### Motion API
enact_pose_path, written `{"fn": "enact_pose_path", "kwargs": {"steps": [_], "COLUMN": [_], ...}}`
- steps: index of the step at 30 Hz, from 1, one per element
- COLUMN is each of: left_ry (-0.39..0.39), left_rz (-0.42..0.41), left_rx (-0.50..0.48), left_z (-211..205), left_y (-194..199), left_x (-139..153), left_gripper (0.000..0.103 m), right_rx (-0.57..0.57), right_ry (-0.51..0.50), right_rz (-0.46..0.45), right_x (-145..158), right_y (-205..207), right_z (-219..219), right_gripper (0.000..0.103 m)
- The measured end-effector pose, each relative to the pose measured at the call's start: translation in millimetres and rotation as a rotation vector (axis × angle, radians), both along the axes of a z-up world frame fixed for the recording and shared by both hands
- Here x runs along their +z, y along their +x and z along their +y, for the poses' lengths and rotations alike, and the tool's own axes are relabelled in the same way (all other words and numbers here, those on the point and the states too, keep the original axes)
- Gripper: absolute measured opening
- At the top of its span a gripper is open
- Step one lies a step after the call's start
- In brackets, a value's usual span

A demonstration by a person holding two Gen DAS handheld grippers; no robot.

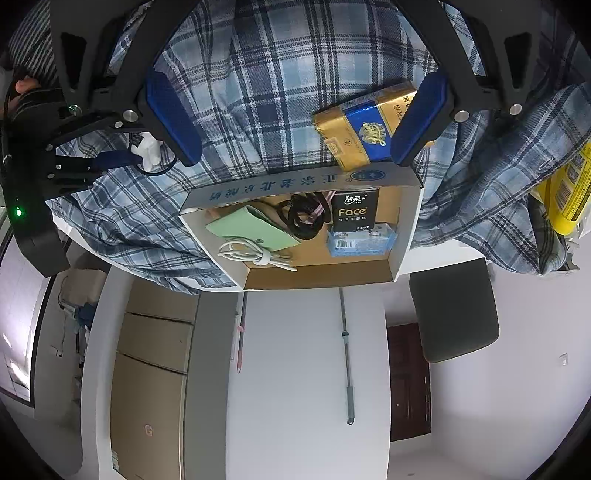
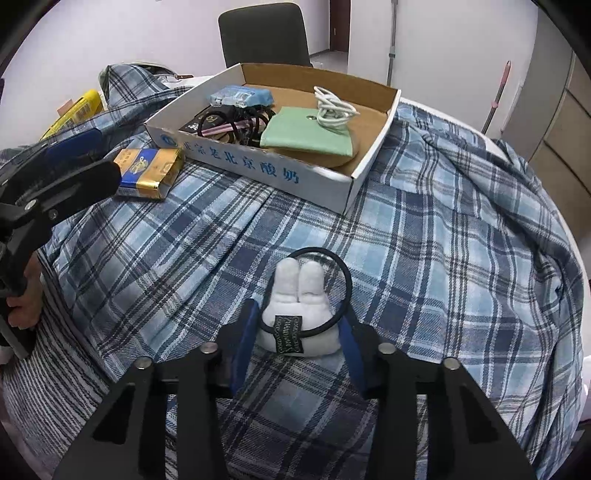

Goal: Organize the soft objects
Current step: 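Lower the right tool onto the white bunny hair clip and close it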

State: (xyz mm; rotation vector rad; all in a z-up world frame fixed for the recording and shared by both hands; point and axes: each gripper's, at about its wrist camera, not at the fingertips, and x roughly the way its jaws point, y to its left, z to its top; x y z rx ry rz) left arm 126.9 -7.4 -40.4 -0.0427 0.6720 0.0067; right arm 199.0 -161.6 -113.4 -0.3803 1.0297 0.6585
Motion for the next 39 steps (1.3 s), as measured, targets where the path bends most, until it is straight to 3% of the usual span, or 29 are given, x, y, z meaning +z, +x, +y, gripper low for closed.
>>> {"fn": "enact_pose_path", "kwargs": {"steps": [12, 16, 20, 28, 33, 39], "left_ry": [-0.003, 0.027, 0.054, -0.019, -0.093, -0.194], "left_rz": [-0.002, 0.01, 0.063, 0.228, 0.24, 0.308], "left_rx": [-0.003, -0.006, 0.039, 0.187, 0.2, 0.142], "left_z": [0.0, 1.5, 14.2, 58.0, 74.5, 76.6], "left_y": [-0.4, 4.0, 16.3, 36.9, 39.0, 40.2], "left_x": [1.5, 3.6, 0.5, -21.6, -27.5, -35.5], "left_gripper": [0.103, 0.103, 0.103, 0.103, 0.103, 0.103], "right_rx": [0.018, 0.015, 0.029, -0.016, -0.025, -0.019], "right_ry": [0.159, 0.148, 0.116, 0.17, 0.185, 0.188], "right_rz": [-0.225, -0.258, -0.251, -0.192, -0.127, -0.161], "right_x": [37.9, 46.6, 52.7, 34.5, 24.4, 32.3], "right_y": [-16.9, -14.4, -8.5, 6.0, 12.6, 8.9], "right_z": [-2.2, 12.1, 26.6, 31.1, 26.4, 22.9], "right_gripper": [0.035, 0.035, 0.036, 0.036, 0.036, 0.036]}}
